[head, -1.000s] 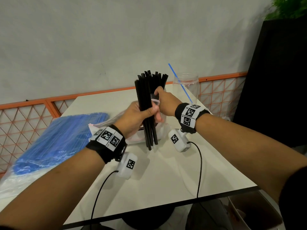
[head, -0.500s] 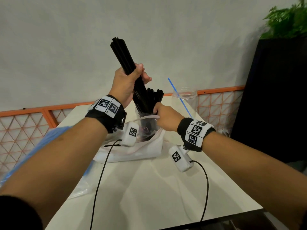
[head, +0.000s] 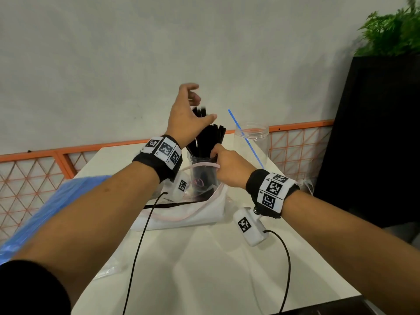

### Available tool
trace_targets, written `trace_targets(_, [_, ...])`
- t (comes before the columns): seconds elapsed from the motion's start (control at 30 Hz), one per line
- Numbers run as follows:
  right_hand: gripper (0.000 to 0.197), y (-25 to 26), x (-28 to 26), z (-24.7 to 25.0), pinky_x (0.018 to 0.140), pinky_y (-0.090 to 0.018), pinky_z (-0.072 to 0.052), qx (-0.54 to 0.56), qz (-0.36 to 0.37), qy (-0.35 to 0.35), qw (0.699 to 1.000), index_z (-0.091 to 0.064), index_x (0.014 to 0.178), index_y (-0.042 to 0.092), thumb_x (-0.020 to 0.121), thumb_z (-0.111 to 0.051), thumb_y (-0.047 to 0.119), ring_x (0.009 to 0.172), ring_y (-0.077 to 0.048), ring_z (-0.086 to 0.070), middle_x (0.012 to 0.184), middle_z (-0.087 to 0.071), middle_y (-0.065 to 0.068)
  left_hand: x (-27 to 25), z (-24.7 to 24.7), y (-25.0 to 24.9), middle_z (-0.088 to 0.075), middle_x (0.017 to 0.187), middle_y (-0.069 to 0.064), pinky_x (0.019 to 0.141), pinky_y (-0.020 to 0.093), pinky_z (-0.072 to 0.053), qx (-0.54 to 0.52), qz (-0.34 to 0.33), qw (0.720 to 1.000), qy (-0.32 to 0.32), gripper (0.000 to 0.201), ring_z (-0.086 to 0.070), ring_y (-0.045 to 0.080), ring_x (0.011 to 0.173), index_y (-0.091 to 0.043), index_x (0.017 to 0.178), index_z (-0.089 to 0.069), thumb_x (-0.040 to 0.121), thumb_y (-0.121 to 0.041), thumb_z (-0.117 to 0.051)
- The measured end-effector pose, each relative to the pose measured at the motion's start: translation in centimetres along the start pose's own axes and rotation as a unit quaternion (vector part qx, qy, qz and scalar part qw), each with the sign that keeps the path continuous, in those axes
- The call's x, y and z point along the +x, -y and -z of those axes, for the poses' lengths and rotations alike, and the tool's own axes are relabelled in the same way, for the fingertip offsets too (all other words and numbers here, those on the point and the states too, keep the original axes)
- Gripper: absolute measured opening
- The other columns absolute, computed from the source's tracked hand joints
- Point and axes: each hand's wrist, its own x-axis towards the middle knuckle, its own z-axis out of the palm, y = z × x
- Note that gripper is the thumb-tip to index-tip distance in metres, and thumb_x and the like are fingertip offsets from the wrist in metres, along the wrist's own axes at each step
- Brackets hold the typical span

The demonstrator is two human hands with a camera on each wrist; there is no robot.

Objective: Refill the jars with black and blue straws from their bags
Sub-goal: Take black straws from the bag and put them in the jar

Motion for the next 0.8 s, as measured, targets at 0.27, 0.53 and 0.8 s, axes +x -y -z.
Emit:
trace_targets(0.27, [0.05,0.1,-1.4,-0.5,0.06,-0.034,-0.049,0.022,0.0,-0.033,0.999,-0.037,0.116,0.016,0.074,-0.06,0.003,0.075,-0.024,-0.059,0.082,-0.056,-0.005,-1.2,-0.7,0.6,-0.047,0.149,0.0,0.107,0.039,-0.039,0.312,-0.078,0.917,0.237,0.051,-0.046,0.023,0.134,-0.023,0.146,-0.043,0.102,-0.047,-0.04])
trace_targets(0.53, [0.05,-0.6,-3.5,-1.7,0.048,-0.031,-0.039,0.0,0.033,-0.09,0.995,-0.029,0.104,0.025,0.073,-0.067,0.015,0.063,-0.023,-0.053,0.094,-0.043,-0.001,-1.4,-0.9,0.4,-0.044,0.151,0.003,0.108,0.04,-0.037,0.332,-0.054,0.903,0.269,0.052,-0.045,0.026,0.134,-0.018,0.147,-0.041,0.103,-0.045,-0.035])
trace_targets(0.8, [0.014,-1.0,-5.1,-1.3,0.072,-0.028,-0.049,-0.027,0.134,-0.068,0.988,-0.062,0.081,0.018,0.074,-0.065,0.007,0.086,-0.019,-0.054,0.11,-0.043,-0.001,-4.5,1.8,-4.0,-0.067,0.079,-0.007,0.07,0.03,-0.05,0.099,-0.096,0.984,0.116,0.021,-0.061,0.01,0.074,-0.018,0.083,-0.07,0.077,-0.037,-0.061])
